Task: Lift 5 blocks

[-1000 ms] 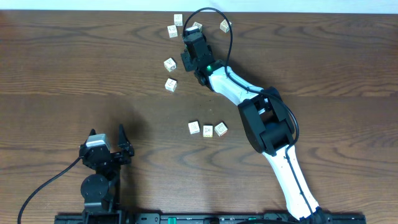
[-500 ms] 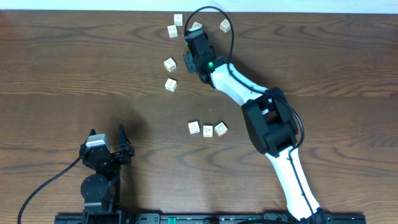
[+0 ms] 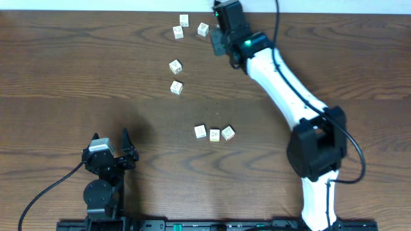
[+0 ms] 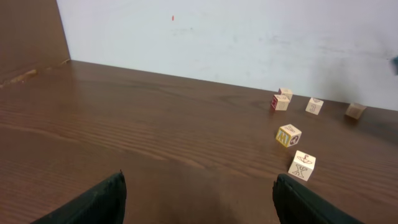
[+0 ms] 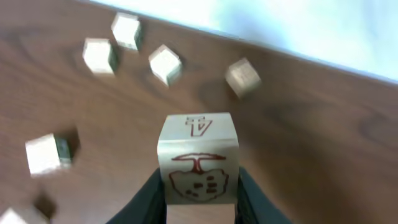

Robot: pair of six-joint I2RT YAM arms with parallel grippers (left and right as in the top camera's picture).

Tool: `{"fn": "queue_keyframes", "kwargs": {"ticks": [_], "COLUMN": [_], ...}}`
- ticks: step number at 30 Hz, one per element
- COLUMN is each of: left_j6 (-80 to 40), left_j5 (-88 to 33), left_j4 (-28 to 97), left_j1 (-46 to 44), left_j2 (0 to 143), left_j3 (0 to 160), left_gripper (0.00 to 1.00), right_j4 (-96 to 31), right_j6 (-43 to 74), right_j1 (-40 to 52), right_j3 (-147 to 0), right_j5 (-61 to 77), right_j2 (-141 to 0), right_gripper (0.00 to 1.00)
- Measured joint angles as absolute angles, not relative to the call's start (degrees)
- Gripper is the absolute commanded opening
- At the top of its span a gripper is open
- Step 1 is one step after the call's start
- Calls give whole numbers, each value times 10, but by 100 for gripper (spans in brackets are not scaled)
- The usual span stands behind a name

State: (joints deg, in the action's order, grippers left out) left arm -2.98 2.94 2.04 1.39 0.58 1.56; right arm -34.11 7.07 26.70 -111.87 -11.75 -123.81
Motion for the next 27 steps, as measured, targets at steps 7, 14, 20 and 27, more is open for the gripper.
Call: {"fn": "queue_keyframes", "kwargs": {"ticks": [7, 14, 20, 27], "left_j6": [-30, -30, -30, -30], "left_j5": [29, 29, 29, 29], "left_j4": [20, 20, 20, 20], "left_j1": [14, 14, 14, 14], "left_j2": [6, 6, 6, 6], "left_j3": [16, 16, 16, 16], "left_gripper": [76, 76, 76, 76], "right_j4": [-545, -731, -800, -741], "right_j6": [132, 205, 227, 239], "right_j1": [244, 232, 251, 287], "right_j3": [-1119, -1116, -1089, -959], "right_j5": [-116, -114, -105, -76], "right_j2": [-1214, -1195, -1185, -1182], "right_gripper": [1, 1, 1, 1]}}
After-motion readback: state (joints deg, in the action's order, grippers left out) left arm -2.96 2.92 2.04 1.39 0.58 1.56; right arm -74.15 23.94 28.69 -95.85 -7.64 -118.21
